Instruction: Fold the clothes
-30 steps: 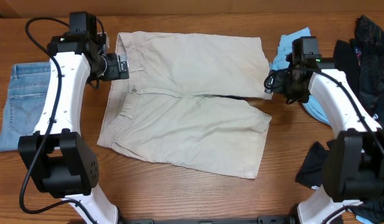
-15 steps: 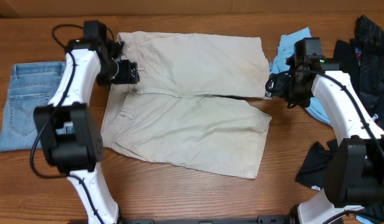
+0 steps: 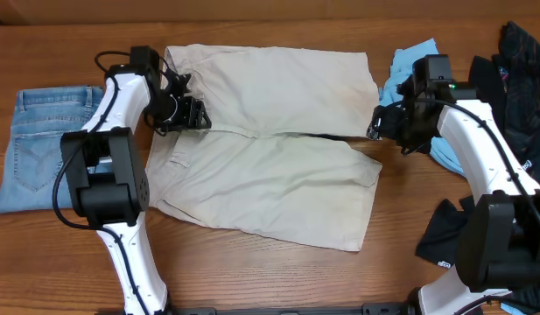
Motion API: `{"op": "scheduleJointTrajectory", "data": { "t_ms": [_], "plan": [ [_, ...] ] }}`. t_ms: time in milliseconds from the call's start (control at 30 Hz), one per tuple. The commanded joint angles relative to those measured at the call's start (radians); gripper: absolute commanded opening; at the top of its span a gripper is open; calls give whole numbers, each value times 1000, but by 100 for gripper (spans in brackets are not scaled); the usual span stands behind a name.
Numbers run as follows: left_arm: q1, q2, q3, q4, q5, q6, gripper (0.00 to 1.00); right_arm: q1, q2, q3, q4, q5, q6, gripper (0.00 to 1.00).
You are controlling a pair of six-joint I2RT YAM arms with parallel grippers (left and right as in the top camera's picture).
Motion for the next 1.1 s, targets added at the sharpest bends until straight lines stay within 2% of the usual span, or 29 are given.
{"op": "scheduleJointTrajectory", "data": {
  "t_ms": [0, 100, 200, 433, 567, 767, 900, 1067],
  "plan": [
    [1, 21, -5, 0, 134, 32, 57, 5, -8, -18, 8, -10, 6, 84],
    [7, 21, -3, -2, 133, 32, 39, 5, -8, -32, 21, -10, 6, 84],
    [18, 16, -2, -2, 134, 31, 27, 5, -6, -37, 27, -10, 6, 84],
    [49, -58, -2, -5, 140, 31, 19, 6, 6, -38, 27, -11, 4, 81],
    [52, -105, -2, -3, 137, 32, 18, 22, 28, -45, 18, -18, 2, 80],
    [52, -121, -2, -10, 136, 32, 14, 66, 65, -135, 78, -17, 3, 80],
    [53, -121, -2, -17, 127, 32, 7, 68, 70, -196, 128, -12, 6, 80],
    [72, -121, -2, -32, -81, -8, 4, 66, 71, -262, 193, 4, 5, 80]
  ]
}}
